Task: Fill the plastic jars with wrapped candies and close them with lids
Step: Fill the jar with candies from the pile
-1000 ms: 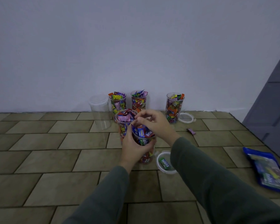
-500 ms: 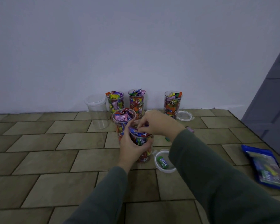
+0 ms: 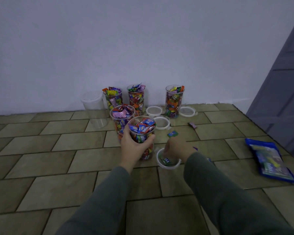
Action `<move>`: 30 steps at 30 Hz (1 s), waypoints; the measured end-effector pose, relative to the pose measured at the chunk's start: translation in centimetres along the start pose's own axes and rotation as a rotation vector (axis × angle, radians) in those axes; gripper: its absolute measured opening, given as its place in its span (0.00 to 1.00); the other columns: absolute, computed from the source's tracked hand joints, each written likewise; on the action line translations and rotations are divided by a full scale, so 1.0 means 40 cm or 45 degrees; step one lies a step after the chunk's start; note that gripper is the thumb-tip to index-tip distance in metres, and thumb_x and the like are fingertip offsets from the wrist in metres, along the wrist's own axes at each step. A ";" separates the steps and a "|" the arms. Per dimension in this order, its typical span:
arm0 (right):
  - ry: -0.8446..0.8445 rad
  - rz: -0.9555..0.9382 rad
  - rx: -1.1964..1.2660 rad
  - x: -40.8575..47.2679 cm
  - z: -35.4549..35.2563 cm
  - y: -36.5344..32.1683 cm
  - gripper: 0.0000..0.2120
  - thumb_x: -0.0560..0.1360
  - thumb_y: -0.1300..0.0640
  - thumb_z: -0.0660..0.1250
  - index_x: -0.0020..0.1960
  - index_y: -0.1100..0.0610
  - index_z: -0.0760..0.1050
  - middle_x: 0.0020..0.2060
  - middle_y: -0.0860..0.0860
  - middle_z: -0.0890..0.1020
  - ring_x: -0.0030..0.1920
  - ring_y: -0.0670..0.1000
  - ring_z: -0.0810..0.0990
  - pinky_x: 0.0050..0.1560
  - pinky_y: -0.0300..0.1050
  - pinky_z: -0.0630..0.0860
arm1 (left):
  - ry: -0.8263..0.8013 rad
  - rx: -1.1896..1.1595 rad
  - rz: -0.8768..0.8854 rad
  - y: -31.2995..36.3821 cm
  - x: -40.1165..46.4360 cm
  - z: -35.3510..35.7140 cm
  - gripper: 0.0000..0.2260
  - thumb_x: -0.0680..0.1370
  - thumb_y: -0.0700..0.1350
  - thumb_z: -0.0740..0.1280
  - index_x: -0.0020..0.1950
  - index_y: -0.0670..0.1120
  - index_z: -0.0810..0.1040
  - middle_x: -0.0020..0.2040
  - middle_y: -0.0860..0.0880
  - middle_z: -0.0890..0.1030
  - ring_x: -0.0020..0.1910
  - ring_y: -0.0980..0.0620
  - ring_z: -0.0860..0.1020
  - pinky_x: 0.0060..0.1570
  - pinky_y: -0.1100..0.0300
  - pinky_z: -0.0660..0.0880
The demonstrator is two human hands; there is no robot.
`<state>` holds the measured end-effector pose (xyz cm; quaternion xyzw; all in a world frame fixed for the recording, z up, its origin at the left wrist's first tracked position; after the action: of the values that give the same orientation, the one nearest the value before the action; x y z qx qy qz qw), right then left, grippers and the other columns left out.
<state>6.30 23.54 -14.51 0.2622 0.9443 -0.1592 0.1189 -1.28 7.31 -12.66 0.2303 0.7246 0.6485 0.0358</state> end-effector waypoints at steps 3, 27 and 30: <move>-0.016 0.030 0.000 -0.008 0.009 -0.004 0.15 0.74 0.50 0.71 0.55 0.58 0.79 0.50 0.54 0.82 0.50 0.54 0.80 0.50 0.47 0.78 | 0.002 0.026 -0.018 0.000 0.000 0.002 0.42 0.63 0.54 0.80 0.73 0.49 0.66 0.64 0.52 0.75 0.63 0.56 0.75 0.64 0.57 0.73; 0.774 -0.381 0.978 -0.092 -0.230 -0.113 0.11 0.80 0.52 0.63 0.49 0.57 0.80 0.43 0.49 0.80 0.42 0.43 0.75 0.36 0.27 0.67 | -0.050 -0.033 -0.015 0.002 -0.003 0.001 0.37 0.64 0.51 0.80 0.68 0.56 0.67 0.60 0.62 0.75 0.59 0.65 0.75 0.60 0.60 0.74; 0.524 -0.183 0.620 -0.039 -0.161 -0.038 0.09 0.79 0.57 0.62 0.55 0.58 0.79 0.50 0.54 0.81 0.51 0.52 0.78 0.44 0.38 0.70 | -0.056 -0.043 -0.026 -0.003 -0.003 -0.003 0.42 0.60 0.59 0.79 0.70 0.55 0.67 0.62 0.58 0.77 0.61 0.60 0.76 0.63 0.54 0.75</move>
<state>5.88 23.93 -7.73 0.2422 0.8988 -0.3321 -0.1524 -1.26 7.15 -12.77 0.2363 0.7149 0.6551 0.0623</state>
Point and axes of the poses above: each hand's wrist, its own x-axis towards the middle knuckle, its own z-axis out of the palm, y = z × x, the point moved 5 cm from there along x, towards the middle knuckle
